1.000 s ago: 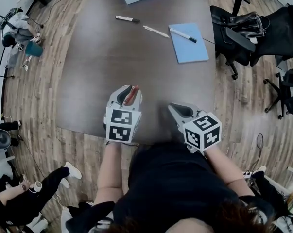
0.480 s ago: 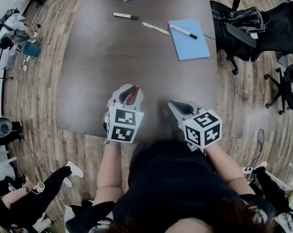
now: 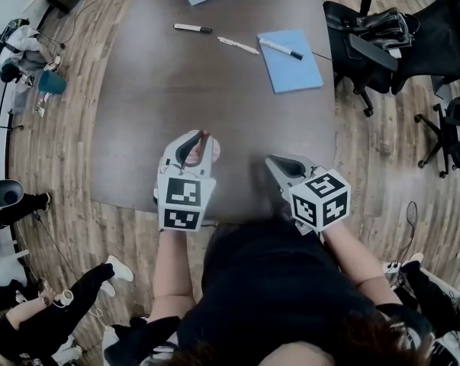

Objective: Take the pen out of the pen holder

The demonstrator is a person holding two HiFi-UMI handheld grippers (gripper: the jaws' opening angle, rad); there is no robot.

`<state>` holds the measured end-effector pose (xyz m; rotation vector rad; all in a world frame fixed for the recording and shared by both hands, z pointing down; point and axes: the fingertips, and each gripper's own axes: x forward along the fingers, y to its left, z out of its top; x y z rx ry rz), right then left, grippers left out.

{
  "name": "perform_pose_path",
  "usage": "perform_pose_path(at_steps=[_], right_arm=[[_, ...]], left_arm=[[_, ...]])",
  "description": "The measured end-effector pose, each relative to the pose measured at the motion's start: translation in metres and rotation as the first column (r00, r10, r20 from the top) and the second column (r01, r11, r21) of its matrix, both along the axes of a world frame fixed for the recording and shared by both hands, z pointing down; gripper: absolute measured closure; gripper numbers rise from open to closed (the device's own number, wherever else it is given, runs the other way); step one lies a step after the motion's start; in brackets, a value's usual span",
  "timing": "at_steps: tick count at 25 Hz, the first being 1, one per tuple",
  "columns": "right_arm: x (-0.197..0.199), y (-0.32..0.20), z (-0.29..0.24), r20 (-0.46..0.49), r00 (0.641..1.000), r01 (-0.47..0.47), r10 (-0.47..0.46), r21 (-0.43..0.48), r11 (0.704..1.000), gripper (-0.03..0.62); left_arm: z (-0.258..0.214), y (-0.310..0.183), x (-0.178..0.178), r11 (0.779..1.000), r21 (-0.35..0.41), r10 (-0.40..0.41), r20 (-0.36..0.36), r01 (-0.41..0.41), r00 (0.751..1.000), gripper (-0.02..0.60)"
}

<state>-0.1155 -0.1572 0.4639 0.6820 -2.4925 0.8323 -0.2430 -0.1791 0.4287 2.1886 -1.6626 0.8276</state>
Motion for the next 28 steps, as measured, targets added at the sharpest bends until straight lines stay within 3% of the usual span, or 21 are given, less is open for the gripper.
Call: perform_pose_path(at_steps=[10, 18, 22, 25, 28], right_arm=[[0.021, 0.005, -0.015, 0.032, 0.999, -0.026, 0.025, 0.035, 0.999, 0.578], [0.052, 0.002, -0.016, 0.036, 0.995, -0.092, 0.090, 0.043, 0.995, 0.578], [0.062, 0.003, -0.018, 0.034, 0.992, -0.120, 0.119, 0.052, 0.991, 0.579], [0.070, 0.004, -0.016, 0.028, 0.990, -0.139, 0.137, 0.053, 0.989, 0.579], [0.078, 0.005, -0.012, 0.016, 0.988, -0.153, 0.152, 0.047, 0.987, 0.579]], left_arm=[[-0.057, 0.016, 0.015, 0.993, 0.120, 0.000, 0.051, -0.006, 0.999, 0.517], [-0.101, 0.014, 0.065, 0.972, 0.204, 0.118, 0.011, -0.118, 0.993, 0.517], [-0.109, 0.017, 0.091, 0.964, 0.193, 0.198, -0.052, -0.185, 0.979, 0.517], [-0.097, 0.018, 0.104, 0.964, 0.142, 0.226, 0.005, -0.225, 0.974, 0.517], [-0.070, 0.019, 0.118, 0.964, 0.039, 0.261, 0.066, -0.264, 0.963, 0.517]])
